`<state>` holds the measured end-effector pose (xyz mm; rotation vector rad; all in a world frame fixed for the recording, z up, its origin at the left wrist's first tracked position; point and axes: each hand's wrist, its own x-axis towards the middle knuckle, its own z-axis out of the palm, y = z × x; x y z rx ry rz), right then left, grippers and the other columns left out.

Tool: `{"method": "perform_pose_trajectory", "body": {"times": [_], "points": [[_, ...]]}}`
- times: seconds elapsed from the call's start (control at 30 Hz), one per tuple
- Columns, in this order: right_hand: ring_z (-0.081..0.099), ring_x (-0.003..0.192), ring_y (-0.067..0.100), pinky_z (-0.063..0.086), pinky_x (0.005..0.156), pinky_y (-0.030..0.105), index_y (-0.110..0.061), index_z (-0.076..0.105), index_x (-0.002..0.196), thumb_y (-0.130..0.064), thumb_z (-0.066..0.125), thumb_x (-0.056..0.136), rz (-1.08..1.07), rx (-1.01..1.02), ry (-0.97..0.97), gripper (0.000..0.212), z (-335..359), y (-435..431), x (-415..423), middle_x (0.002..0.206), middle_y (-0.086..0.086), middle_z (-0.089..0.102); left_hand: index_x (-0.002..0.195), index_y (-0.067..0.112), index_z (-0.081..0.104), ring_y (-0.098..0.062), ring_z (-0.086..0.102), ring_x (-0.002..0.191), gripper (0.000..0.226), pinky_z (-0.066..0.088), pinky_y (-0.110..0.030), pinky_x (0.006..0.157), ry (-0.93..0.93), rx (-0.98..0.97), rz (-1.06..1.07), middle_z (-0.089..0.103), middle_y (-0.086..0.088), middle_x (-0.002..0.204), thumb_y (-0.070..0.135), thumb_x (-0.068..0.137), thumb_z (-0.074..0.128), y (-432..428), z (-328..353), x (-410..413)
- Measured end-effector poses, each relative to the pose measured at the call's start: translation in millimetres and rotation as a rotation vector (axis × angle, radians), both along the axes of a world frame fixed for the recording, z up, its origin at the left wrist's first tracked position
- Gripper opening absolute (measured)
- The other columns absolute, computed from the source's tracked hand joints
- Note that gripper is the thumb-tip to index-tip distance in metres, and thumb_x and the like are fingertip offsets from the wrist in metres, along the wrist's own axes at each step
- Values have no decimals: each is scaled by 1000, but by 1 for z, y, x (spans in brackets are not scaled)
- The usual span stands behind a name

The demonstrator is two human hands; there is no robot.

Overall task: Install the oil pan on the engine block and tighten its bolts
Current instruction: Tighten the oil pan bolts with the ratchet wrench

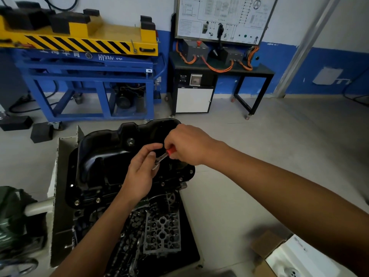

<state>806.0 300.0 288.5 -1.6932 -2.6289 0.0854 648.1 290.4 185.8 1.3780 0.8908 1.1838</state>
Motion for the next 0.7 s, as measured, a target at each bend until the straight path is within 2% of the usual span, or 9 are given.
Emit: {"method": "perform_pose_trajectory", "body": {"times": [0.1, 0.2, 0.33, 0.4, 0.53, 0.7], "points": [[59, 80, 24, 52, 72, 45, -16, 68, 86, -19, 64, 91, 37, 53, 65, 7, -7, 2, -1, 85, 1, 63, 123, 9, 57, -2, 33, 44, 29, 31, -13, 46, -65, -32, -11, 42, 11, 52, 5, 107, 35, 0, 3, 0], [57, 88, 22, 49, 76, 45, -12, 67, 89, -19, 59, 94, 77, 80, 108, 11, -14, -1, 1, 91, 1, 65, 126, 11, 57, -3, 33, 46, 27, 31, -14, 47, -76, -34, -12, 42, 11, 55, 9, 106, 39, 1, 3, -3], [59, 79, 21, 51, 68, 42, -14, 66, 87, -29, 63, 92, 62, 79, 78, 16, -12, -11, 3, 84, -1, 62, 113, 13, 65, -7, 36, 49, 24, 31, -17, 48, -55, 18, 11, 48, 6, 59, 16, 107, 42, 2, 1, -6], [60, 67, 17, 52, 62, 37, -15, 69, 80, -36, 69, 89, 47, -4, 89, 22, -7, -16, 3, 72, -2, 63, 101, 17, 69, -9, 43, 56, 27, 35, -19, 52, -67, 10, 62, 55, 2, 70, 18, 107, 43, 6, -1, -7], [53, 46, 7, 48, 54, 27, -15, 66, 58, -40, 76, 84, 23, -326, 182, 38, 0, -23, -3, 50, -3, 62, 93, 17, 69, -1, 41, 52, 27, 35, -14, 49, -59, 51, 86, 51, 14, 59, 16, 105, 45, 9, -3, -5], [50, 42, 3, 35, 42, 7, -2, 71, 67, -44, 76, 84, -13, -454, 303, 45, -7, -26, -17, 56, 3, 67, 89, 15, 69, -15, 50, 67, 28, 43, -25, 65, -59, 87, 99, 59, 5, 69, 28, 98, 46, 10, -1, -6]]}}
